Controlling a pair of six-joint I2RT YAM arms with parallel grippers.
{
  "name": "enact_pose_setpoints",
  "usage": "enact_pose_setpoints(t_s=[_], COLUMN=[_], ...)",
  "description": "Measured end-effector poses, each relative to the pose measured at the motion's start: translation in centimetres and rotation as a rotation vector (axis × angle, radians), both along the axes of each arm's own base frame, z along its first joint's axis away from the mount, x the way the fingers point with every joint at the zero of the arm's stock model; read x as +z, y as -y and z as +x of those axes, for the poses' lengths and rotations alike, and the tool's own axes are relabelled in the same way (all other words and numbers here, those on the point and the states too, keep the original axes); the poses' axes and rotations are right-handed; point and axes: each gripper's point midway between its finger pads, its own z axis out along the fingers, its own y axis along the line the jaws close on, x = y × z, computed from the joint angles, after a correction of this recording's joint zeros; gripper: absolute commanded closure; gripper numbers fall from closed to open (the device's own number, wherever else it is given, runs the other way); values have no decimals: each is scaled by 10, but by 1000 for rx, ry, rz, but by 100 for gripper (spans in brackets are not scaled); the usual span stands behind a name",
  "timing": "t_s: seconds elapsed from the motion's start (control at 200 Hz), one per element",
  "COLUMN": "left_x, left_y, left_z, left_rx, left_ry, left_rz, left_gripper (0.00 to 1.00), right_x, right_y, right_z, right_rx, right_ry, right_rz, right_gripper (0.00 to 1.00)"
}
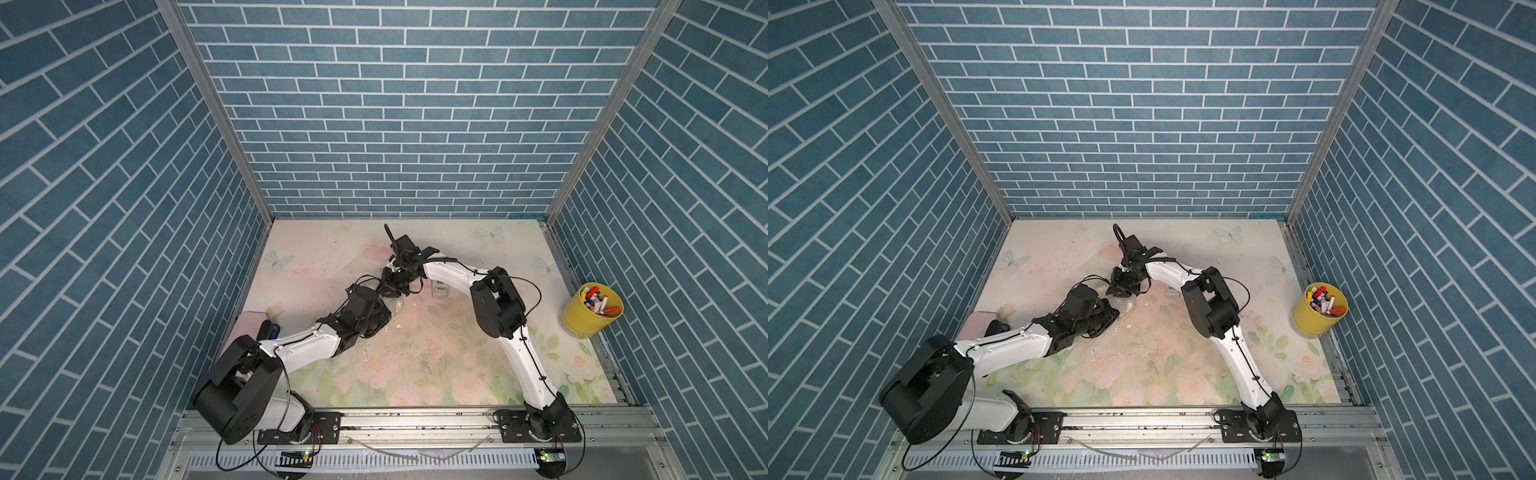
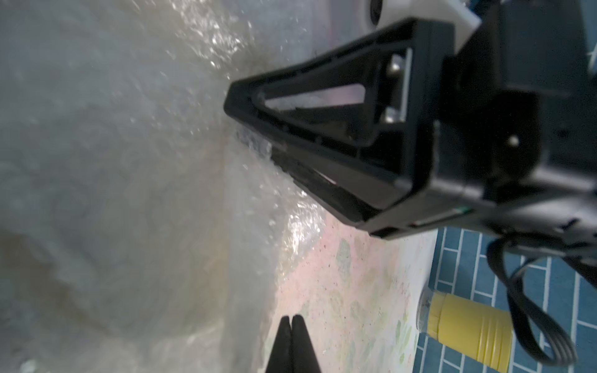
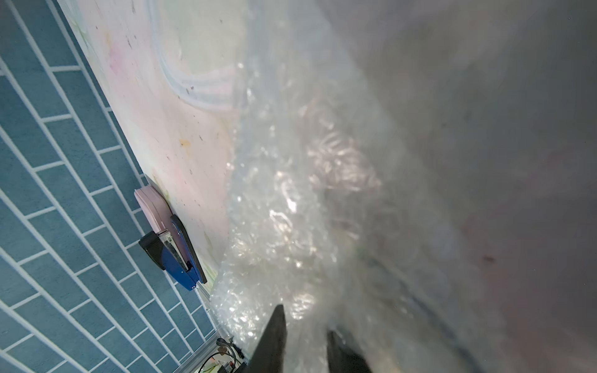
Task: Wrap dinner plates in bubble wrap
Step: Wrap the plate in the bubble wrap.
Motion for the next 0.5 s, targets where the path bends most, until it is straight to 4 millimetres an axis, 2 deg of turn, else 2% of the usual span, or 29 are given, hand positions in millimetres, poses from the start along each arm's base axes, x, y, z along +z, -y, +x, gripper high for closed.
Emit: enact_pose_setpoints(t_s=[0.1,0.21,0.27,0.33,0.375,0.5], left_x=[-11,-31,-38,-39,-39,-40], left_y=[-1,-5,-7,-11,-14,-28], left_z=[14,17,19,21,23,30], left_rx=[14,13,17,21,27,56], left_ry=[-1,-25,-27,-17,-10,6], left_rz=[30,70,75,63,50,24], left_gripper=[98,99,99,99,99,98], right_x=[0,0,1,4,9,32], right_y=[0,0,0,1,2,18], right_z=[0,1,2,4,7,19], right_rx=[-3,-9,-13,-21,-26,-54], right_ry=[-1,-6,-9,-3,11,90], right_rz=[1,2,3,8,10,-14], right_gripper=[75,72,65,47,38,29])
